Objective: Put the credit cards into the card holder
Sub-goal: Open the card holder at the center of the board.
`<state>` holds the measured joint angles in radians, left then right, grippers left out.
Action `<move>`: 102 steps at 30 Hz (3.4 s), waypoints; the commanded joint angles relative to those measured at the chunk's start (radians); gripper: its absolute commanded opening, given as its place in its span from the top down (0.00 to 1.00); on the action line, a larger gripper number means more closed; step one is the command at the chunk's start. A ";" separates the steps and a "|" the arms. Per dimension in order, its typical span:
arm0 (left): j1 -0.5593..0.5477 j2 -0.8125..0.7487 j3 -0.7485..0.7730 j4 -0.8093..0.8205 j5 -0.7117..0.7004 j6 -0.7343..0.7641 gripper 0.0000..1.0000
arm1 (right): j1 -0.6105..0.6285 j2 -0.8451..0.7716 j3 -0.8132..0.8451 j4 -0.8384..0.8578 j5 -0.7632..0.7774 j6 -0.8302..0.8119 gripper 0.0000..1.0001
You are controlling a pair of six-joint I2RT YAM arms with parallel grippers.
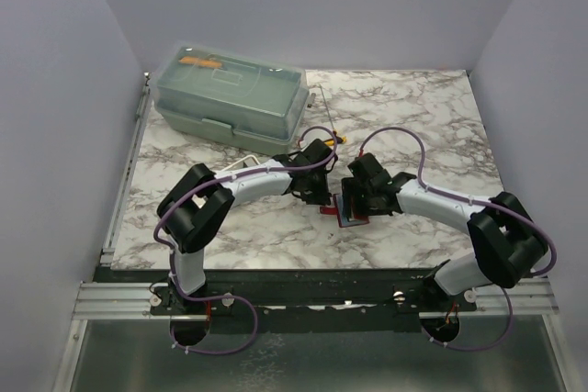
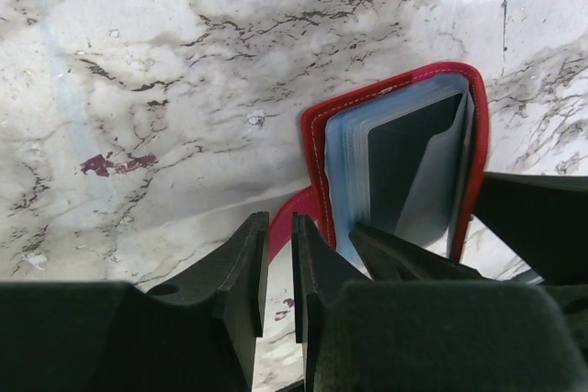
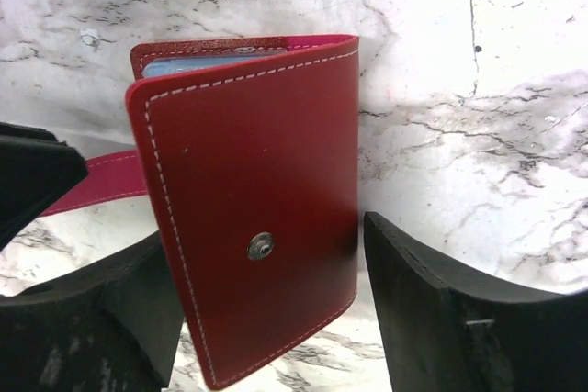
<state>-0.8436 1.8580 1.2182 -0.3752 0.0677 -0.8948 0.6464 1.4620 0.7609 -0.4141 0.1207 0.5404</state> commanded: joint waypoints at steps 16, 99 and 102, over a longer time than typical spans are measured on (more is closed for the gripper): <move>0.008 -0.080 -0.023 0.005 0.045 -0.004 0.76 | 0.007 -0.028 -0.028 0.033 0.019 0.012 0.58; 0.038 -0.069 -0.024 -0.045 0.097 0.088 0.49 | -0.290 -0.187 -0.233 0.388 -0.545 -0.081 0.89; 0.055 -0.096 -0.070 -0.045 0.082 0.079 0.47 | -0.291 -0.099 -0.219 0.445 -0.674 -0.106 0.94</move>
<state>-0.7940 1.8053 1.2160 -0.4023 0.2077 -0.8246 0.3580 1.2770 0.5446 -0.1390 -0.2977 0.5213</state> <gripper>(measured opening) 0.511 0.087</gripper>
